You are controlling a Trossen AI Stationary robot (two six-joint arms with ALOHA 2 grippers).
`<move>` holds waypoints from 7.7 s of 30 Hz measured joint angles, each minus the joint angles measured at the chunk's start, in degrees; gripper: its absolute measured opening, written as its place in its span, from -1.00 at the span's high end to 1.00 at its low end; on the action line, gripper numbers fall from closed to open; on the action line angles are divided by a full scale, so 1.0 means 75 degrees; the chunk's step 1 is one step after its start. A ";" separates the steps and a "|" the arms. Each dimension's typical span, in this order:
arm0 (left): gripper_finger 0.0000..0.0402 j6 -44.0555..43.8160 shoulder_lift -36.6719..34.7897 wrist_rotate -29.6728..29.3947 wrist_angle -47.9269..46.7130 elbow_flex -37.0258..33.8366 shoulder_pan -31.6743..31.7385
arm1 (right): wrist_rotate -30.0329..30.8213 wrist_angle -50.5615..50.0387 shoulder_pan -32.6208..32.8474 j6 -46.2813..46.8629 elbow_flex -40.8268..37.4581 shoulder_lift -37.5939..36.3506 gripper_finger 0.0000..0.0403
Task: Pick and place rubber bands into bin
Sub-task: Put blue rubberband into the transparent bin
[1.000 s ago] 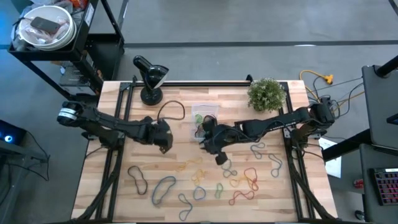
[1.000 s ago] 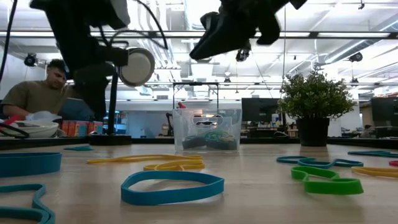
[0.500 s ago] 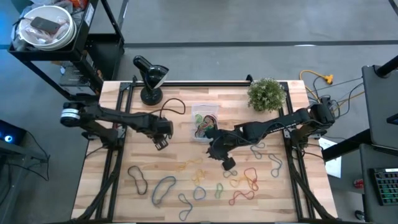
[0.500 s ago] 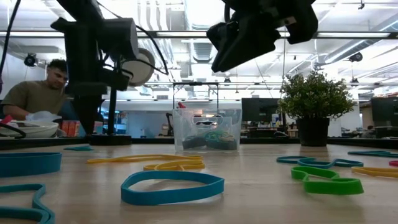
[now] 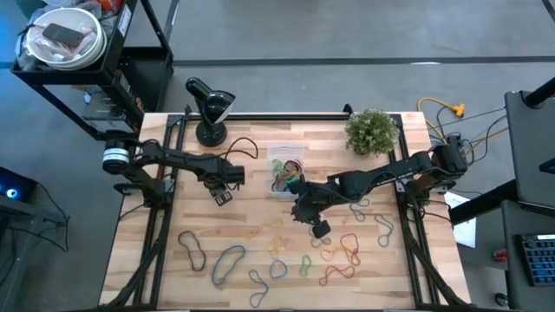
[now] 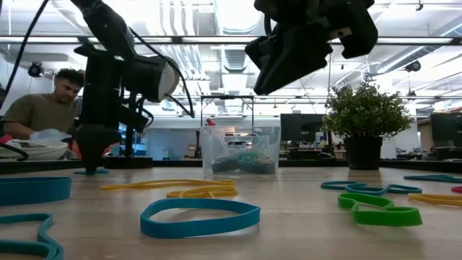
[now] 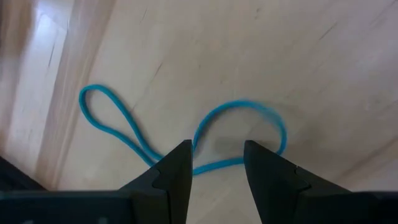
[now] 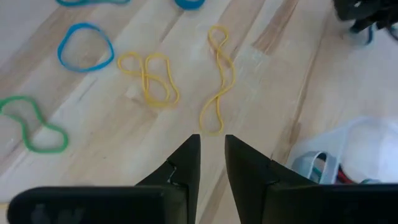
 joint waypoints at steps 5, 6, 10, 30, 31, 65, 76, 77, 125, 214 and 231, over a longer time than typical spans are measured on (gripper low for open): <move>0.35 0.0364 0.0003 0.0326 0.0101 -0.0002 0.0273 | 0.0000 0.0030 0.0000 0.0125 -0.0232 0.0000 0.66; 0.35 0.0417 -0.0021 0.0464 0.0131 -0.0010 0.0331 | 0.0001 0.0029 0.0000 0.0163 -0.0268 0.0000 0.66; 0.35 0.0614 -0.0024 0.0911 0.0253 -0.0021 0.0427 | 0.0003 0.0035 0.0000 0.0257 -0.0332 0.0000 0.66; 0.35 0.1045 -0.0044 0.3265 0.1609 0.0096 0.0051 | 0.0006 0.0046 -0.0006 0.0254 -0.0349 0.0000 0.66; 0.35 0.1109 -0.0041 0.3426 0.1781 0.0099 -0.0013 | 0.0006 0.0046 -0.0006 0.0251 -0.0349 0.0000 0.66; 0.35 0.2369 0.0250 0.1882 0.2560 0.0024 -0.1130 | 0.0015 0.0297 -0.0006 0.0264 -0.0349 0.0000 0.66; 0.55 0.2124 0.1314 0.2099 0.2186 0.0309 -0.1122 | 0.0032 0.0374 -0.0006 0.0455 -0.0346 0.0003 0.66; 0.61 0.2123 0.1297 0.2117 0.2161 0.0326 -0.1122 | 0.0030 0.0383 -0.0006 0.0456 -0.0346 0.0003 0.66; 0.99 0.2393 0.0074 -0.0029 0.1113 0.1938 -0.2776 | 0.0294 -0.0577 0.0000 0.2454 -0.1101 0.0009 0.66; 1.00 0.2407 0.0357 -0.1808 0.0979 0.2348 -0.2895 | 0.0289 -0.0528 0.0000 0.2428 -0.1115 0.0000 0.66; 1.00 0.3914 0.0300 -0.6893 0.2348 0.2875 -0.3841 | 0.0289 -0.0519 0.0000 0.2404 -0.1130 0.0000 0.66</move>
